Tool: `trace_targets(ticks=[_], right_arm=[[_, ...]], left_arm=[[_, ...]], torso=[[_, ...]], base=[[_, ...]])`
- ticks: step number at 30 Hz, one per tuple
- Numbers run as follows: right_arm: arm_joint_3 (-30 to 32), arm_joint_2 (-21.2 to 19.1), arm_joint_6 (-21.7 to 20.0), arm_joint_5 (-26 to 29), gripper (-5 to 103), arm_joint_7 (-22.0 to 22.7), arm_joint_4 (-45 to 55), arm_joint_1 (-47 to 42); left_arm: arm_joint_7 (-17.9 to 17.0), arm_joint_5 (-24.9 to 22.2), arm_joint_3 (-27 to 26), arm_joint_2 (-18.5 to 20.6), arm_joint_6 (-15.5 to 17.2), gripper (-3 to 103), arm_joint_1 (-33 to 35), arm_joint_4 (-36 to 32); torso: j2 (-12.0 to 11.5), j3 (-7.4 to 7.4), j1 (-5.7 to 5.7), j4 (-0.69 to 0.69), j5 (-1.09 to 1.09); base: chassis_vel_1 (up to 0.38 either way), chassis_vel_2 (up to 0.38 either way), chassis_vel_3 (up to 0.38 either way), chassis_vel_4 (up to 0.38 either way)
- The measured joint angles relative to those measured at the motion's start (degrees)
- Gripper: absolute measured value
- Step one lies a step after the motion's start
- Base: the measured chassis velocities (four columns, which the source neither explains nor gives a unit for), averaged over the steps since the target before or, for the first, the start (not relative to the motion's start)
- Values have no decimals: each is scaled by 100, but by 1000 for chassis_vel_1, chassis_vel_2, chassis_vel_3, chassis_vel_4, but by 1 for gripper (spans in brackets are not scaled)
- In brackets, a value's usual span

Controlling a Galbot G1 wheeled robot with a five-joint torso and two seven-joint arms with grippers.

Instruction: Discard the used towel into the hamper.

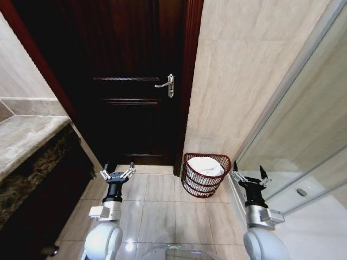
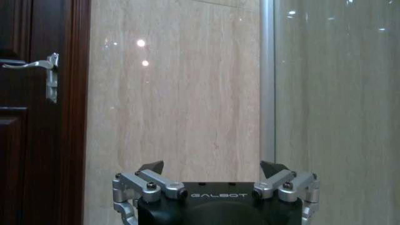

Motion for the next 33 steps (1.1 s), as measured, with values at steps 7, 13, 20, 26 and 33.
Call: trace_targets(ticks=[7,13,20,26,33], right_arm=[[-22,-46,-114,102,100,-139,3,12],[-28,-93,-145,163,100,-259,50,-90],[42,-295,-330,364,100,-227,132,-71],[266,-413,-370,479,100,-357,94,-14],[298,-418,-425,559,100,-419,142,-44]], left_arm=[[-7,-7,-56,128,93,100,27,-28],[-7,-138,-123,329,93,100,73,-29],[-9,-605,-427,723,120,100,126,-59],[-16,-823,-724,810,299,100,6,-177],[2,-895,-736,850,513,100,-51,-343]], torso=[[190,107,82,0,0],[347,196,149,0,0],[498,284,213,0,-1],[655,374,282,0,0],[857,486,369,0,0]], base=[[0,0,0,0],[0,0,0,0],[0,0,0,0],[0,0,0,0],[0,0,0,0]])
